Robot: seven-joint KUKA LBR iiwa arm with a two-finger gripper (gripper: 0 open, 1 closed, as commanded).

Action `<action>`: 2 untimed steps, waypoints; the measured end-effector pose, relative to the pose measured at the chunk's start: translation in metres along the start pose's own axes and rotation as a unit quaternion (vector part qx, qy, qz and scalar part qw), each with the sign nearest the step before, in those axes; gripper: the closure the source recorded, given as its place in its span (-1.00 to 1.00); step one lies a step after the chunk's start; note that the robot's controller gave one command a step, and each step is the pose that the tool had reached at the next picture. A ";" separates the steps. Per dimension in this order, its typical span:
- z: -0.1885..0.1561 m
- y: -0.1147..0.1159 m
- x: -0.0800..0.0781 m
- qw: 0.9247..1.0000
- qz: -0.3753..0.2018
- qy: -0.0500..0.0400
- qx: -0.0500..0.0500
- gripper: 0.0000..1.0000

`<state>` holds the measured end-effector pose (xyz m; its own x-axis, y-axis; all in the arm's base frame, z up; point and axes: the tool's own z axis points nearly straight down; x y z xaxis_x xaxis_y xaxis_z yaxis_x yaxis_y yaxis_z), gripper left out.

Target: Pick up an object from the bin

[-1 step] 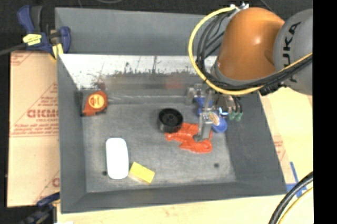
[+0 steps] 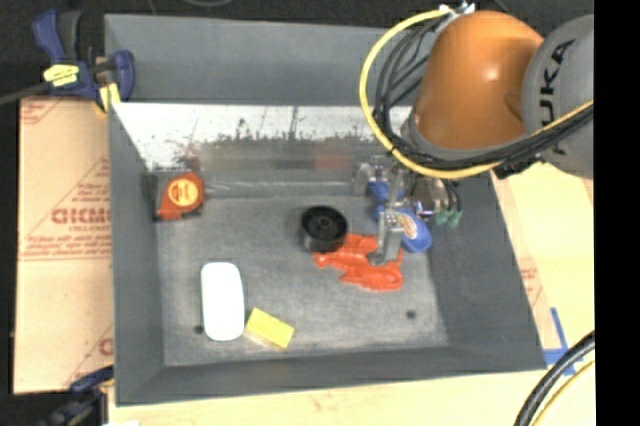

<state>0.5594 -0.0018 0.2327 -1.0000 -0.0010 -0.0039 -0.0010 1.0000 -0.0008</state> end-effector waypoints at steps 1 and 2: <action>0.024 -0.007 -0.012 1.000 0.007 -0.001 0.000 -1.00; 0.055 -0.031 -0.023 1.000 0.015 0.000 0.000 -1.00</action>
Offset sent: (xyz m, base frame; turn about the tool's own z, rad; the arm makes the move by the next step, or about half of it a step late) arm 0.0267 -0.0388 -0.0652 0.0370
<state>0.5832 -0.0328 0.1774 -0.9996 0.0293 -0.0042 0.0293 0.9996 0.0001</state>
